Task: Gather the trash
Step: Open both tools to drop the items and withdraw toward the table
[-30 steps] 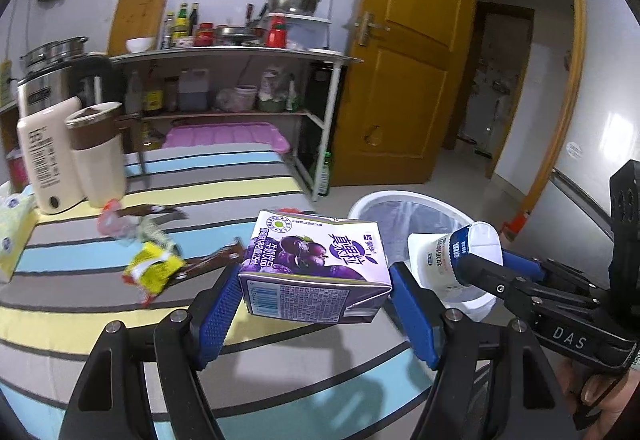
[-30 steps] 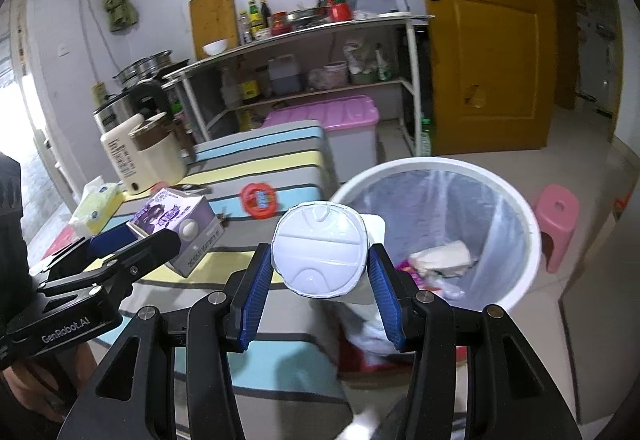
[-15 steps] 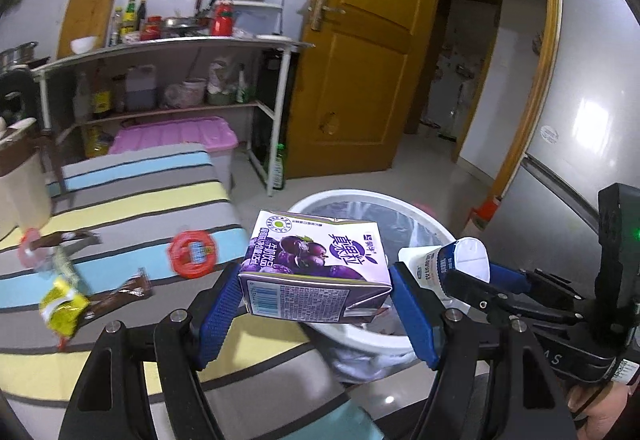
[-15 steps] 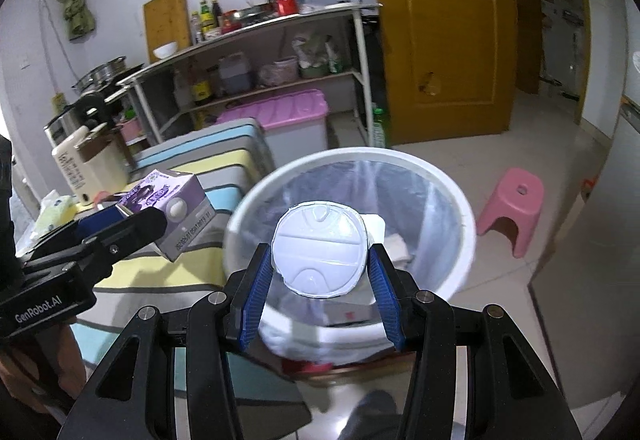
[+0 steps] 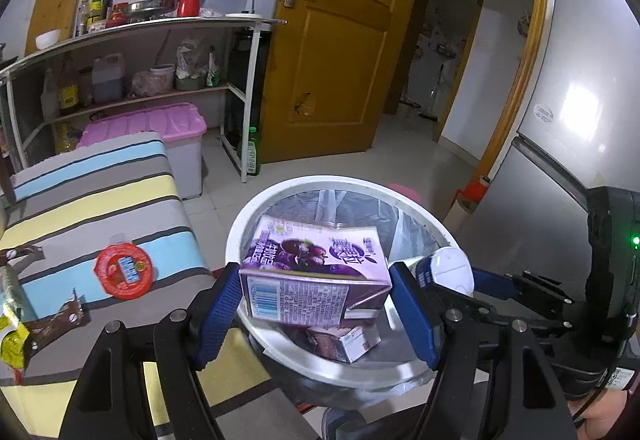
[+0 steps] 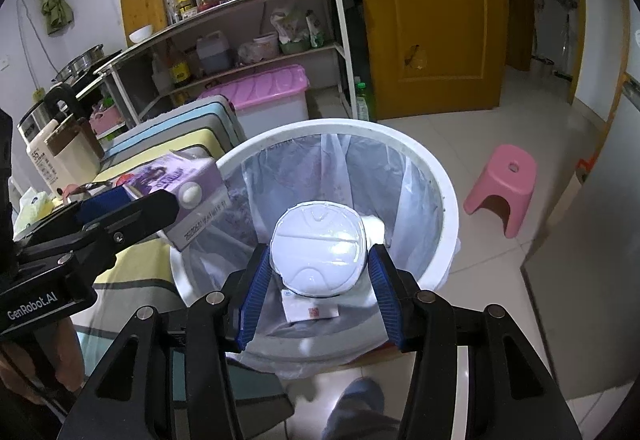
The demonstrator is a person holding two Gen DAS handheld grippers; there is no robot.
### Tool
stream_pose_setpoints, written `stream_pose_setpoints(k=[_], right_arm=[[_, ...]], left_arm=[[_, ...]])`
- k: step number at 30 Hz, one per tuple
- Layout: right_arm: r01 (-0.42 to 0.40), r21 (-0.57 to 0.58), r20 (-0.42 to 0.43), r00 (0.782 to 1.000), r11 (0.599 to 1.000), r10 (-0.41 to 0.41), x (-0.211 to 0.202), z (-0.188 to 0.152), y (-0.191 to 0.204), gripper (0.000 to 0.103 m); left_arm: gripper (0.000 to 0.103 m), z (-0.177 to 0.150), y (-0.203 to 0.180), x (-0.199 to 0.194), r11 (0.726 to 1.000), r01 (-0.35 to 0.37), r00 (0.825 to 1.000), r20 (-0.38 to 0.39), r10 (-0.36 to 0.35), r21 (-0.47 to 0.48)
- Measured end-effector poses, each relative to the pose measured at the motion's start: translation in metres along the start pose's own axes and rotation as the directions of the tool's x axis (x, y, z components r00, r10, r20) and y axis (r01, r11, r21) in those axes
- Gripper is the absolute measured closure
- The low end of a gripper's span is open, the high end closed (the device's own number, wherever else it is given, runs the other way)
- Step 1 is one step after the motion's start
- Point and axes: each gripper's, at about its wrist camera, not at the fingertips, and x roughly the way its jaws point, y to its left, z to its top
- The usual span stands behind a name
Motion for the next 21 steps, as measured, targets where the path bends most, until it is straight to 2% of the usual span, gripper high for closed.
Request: stream_pose_setpoints(k=[10, 21], right_arm=[[0.005, -0.002, 0.022, 1.0, 1.0, -0.005, -0.003, -0.001, 0.001, 0.051], [-0.041, -0.029, 0.057, 0.997, 0.999, 0.043, -0.024, -0.005, 0.02, 0.051]], left_arm=[[0.029, 0.002, 0.006, -0.003, 1.0, -0.001, 1.0, 0.016, 0.001, -0.018], [0.029, -0.01, 0.012, -0.042, 0.997, -0.062, 0.996, 0.058, 0.064, -0.039]])
